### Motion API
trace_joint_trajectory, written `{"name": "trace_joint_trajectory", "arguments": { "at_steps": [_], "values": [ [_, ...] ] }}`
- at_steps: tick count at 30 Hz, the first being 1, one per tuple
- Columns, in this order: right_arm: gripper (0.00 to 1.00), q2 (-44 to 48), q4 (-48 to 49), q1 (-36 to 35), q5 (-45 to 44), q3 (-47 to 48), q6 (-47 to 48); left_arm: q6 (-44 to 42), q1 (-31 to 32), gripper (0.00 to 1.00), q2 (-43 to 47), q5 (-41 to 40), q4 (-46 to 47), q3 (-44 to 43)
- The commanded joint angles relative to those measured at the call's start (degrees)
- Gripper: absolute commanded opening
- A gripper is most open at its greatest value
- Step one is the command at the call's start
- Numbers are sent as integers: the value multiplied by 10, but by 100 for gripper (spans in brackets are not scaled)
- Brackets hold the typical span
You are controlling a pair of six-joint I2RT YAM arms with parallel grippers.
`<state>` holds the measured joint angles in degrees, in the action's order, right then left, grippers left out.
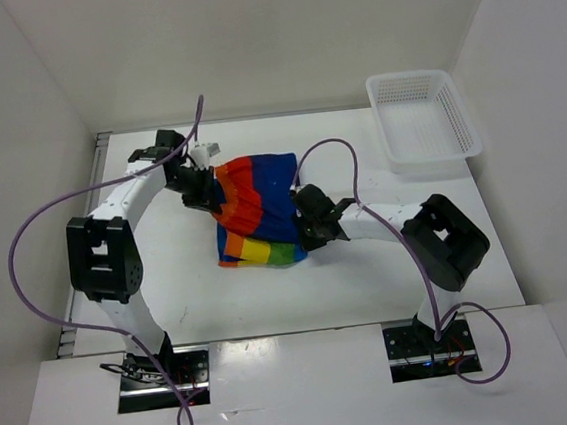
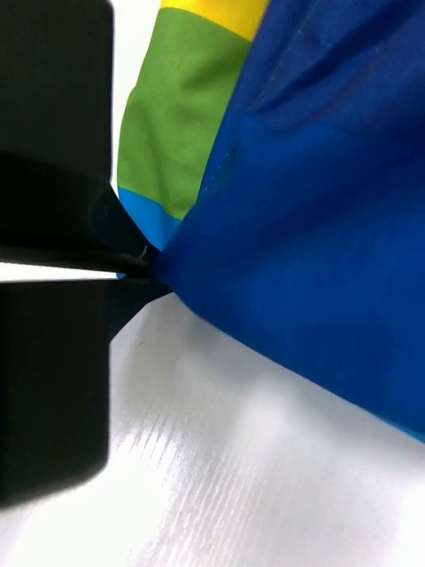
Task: Fold and stack the shorts
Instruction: Fold the shorts
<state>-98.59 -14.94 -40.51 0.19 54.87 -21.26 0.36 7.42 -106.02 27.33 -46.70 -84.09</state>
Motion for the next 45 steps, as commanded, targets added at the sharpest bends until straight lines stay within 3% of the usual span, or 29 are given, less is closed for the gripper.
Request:
{"name": "trace_joint_trajectory", "arguments": {
  "at_steps": [1, 9, 12, 13, 15, 18, 22, 24, 28, 31, 33, 36, 38, 42, 45],
  "values": [
    [0, -8, -4, 0, -33, 9, -20, -4, -6, 0, 38, 45, -21, -12],
    [0, -8, -3, 0, -47, -3, -80, -4, -11, 0, 43, 16, 19, 125],
    [11, -14, -3, 0, -35, -3, -80, -4, -11, 1, 43, 11, 32, 138],
    [21, -14, -3, 0, -35, -3, -80, -4, -11, 4, 43, 11, 32, 138],
    [28, -9, -3, 0, -30, -3, -80, -4, -11, 12, 43, 4, 39, 138],
    [42, 19, 3, 0, -21, -3, -61, -4, -11, 33, 43, -11, 39, 123],
    [62, 83, -3, 0, 12, -23, -27, -4, -17, 44, 49, -18, 18, 91],
    [66, 134, -3, 0, 18, -30, -8, -4, -25, 48, 49, -18, 13, 71],
    [68, 202, -8, 0, -1, -36, 5, -4, -51, 55, 54, 8, -7, 18],
    [69, 222, -8, 0, -23, -24, -1, -4, -84, 68, 54, 35, 9, -15],
    [69, 222, 3, 0, -29, -19, -1, -4, -90, 77, 48, 6, 36, -20],
    [69, 210, 3, 0, -34, -6, -6, -4, -90, 77, -5, -75, 53, -39],
    [69, 198, 3, 0, -34, 1, -6, -4, -95, 73, -56, -82, 18, -55],
    [69, 197, 3, 0, -40, 1, -6, -4, -95, 71, -75, 7, -5, -55],
    [69, 204, 3, 0, -45, -5, -6, -4, -95, 71, -82, 16, -5, -55]
  ]
}}
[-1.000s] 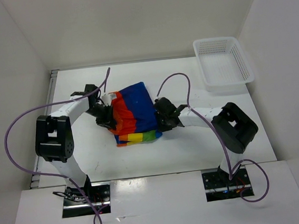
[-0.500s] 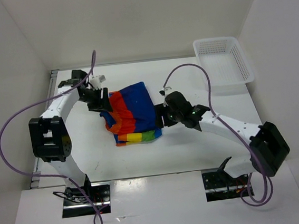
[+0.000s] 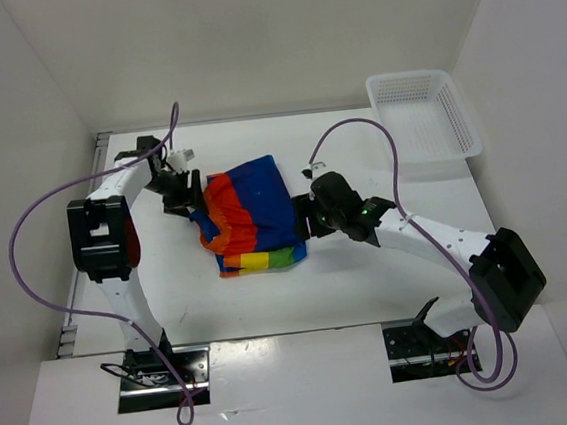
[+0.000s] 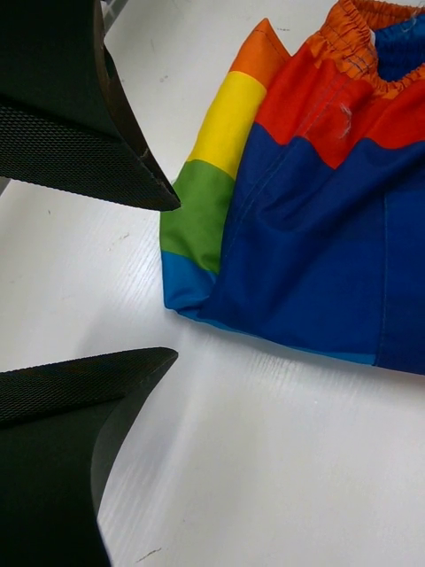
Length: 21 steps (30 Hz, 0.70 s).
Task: Fold and stack the shorts
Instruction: Fold the shorts
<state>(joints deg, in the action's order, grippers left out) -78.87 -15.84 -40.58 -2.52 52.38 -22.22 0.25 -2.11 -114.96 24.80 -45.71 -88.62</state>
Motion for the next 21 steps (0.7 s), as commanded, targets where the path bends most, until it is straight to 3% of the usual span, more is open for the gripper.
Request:
{"name": "trace_joint_trajectory", "arguments": {
  "at_steps": [1, 5, 12, 18, 21],
  "values": [
    [69, 6, 12, 1, -18, 20, 3, -3, 0, 71, -4, 41, -15, -9],
    [69, 6, 18, 1, -23, 20, 9, -3, 0, 71, -51, 60, -15, -28],
    [69, 12, 18, 6, -46, 20, 25, -3, 29, 45, -112, 104, 1, -116],
    [69, 17, 18, 16, -64, 26, 38, -3, 34, 43, -131, 124, 6, -171],
    [69, 24, 18, 44, -56, 26, 38, -3, 34, 48, -131, 129, 6, -164]
  ]
}}
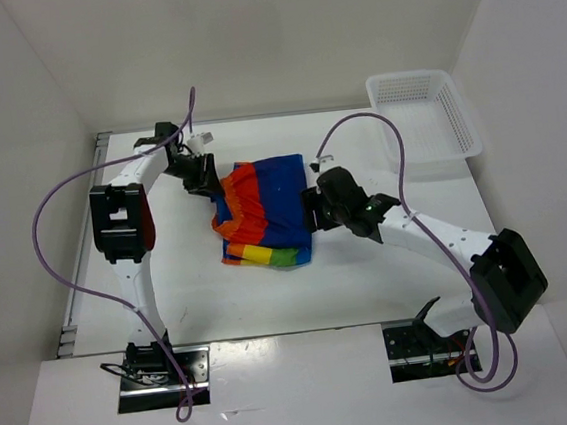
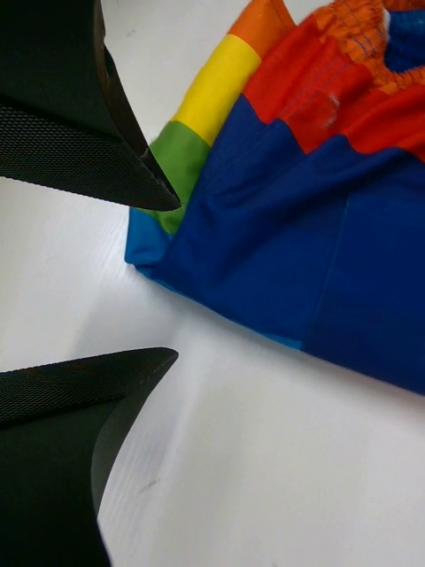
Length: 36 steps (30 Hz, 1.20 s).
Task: Fold and stack the shorts
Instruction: Fold the shorts
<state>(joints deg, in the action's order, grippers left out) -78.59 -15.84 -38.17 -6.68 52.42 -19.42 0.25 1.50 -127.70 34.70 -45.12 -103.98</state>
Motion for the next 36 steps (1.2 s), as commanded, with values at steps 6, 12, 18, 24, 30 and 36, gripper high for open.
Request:
{"name": "trace_joint_trajectory", "arguments": {
  "at_steps": [6, 12, 18, 24, 30, 36],
  "values": [
    [80, 33, -3, 53, -19, 37, 16, -3, -7, 75, 70, -15, 42, 58],
    [96, 30, -37, 111, -25, 66, 21, -3, -26, 94, 188, -87, 100, 89],
    [100, -5, -76, 151, -44, 88, 26, -3, -62, 100, 274, -249, 153, 127],
    [100, -10, -82, 171, -38, 83, 26, -3, -181, 100, 318, -294, 195, 199],
    [100, -16, -76, 176, -33, 73, 26, -3, -235, 100, 335, -326, 212, 218],
    [100, -26, -76, 176, -26, 79, 26, -3, -235, 100, 341, -358, 218, 232]
  ]
}}
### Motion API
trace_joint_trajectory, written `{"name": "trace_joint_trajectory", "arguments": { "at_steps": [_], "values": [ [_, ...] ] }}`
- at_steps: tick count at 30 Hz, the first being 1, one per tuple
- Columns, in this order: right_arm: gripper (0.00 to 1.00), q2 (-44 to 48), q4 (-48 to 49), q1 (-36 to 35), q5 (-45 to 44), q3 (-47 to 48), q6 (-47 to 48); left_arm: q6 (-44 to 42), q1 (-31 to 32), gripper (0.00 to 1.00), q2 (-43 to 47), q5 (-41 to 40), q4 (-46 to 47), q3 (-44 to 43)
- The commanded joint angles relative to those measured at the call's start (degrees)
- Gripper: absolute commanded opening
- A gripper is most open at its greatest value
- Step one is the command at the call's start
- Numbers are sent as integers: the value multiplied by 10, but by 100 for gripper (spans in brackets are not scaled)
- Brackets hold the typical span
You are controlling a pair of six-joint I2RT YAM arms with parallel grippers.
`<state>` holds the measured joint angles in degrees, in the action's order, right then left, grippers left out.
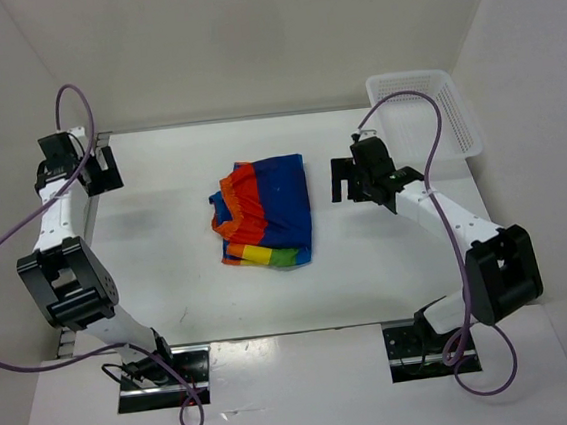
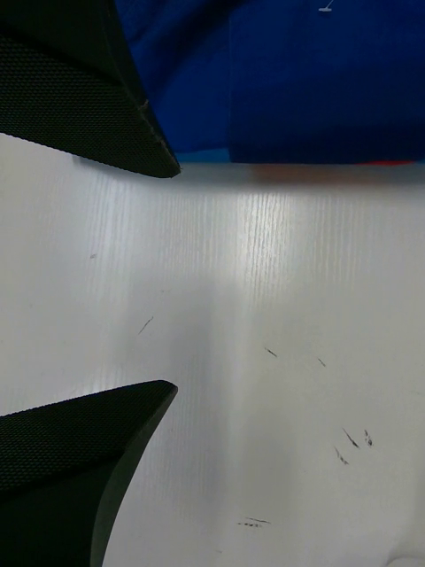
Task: Fold and stack the shorts
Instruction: Fold the shorts
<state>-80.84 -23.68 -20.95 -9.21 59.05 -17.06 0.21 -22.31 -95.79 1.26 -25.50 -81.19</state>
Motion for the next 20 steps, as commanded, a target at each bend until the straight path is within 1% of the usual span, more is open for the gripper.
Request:
{"name": "trace_joint_trajectory", "arguments": {
  "at_steps": [1, 14, 16, 20],
  "values": [
    [100, -4, 2, 4, -1, 12, 3, -2, 3, 100, 22, -29, 22, 4],
    [100, -4, 2, 4, -1, 7, 3, -2, 3, 100, 27, -30, 33, 17],
    [100, -4, 2, 4, -1, 7, 3, -2, 3, 100, 27, -12, 33, 23],
    [100, -4, 8, 4, 4, 2, 3, -2, 3, 100, 27, -5, 33, 23]
  ]
}}
